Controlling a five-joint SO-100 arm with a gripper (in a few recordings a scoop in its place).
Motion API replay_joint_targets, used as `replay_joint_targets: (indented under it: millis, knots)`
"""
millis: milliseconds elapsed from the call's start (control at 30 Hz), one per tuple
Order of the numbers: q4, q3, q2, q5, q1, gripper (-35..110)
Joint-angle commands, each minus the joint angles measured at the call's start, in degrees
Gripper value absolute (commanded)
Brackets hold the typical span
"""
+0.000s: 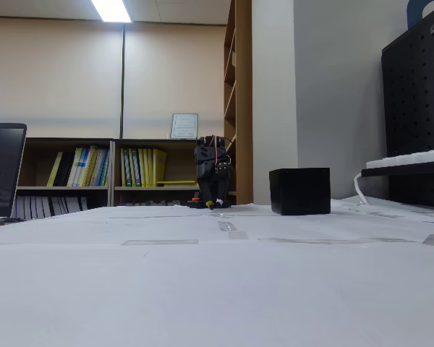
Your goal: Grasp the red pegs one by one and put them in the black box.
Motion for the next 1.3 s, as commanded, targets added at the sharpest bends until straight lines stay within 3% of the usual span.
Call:
replay_joint_targets:
  millis: [0,1267]
  knots:
    - [3.69,-0.70,-2.02,0.88,0.09,0]
    - [3.87,-0.70,-2.02,2.37,0.53,0]
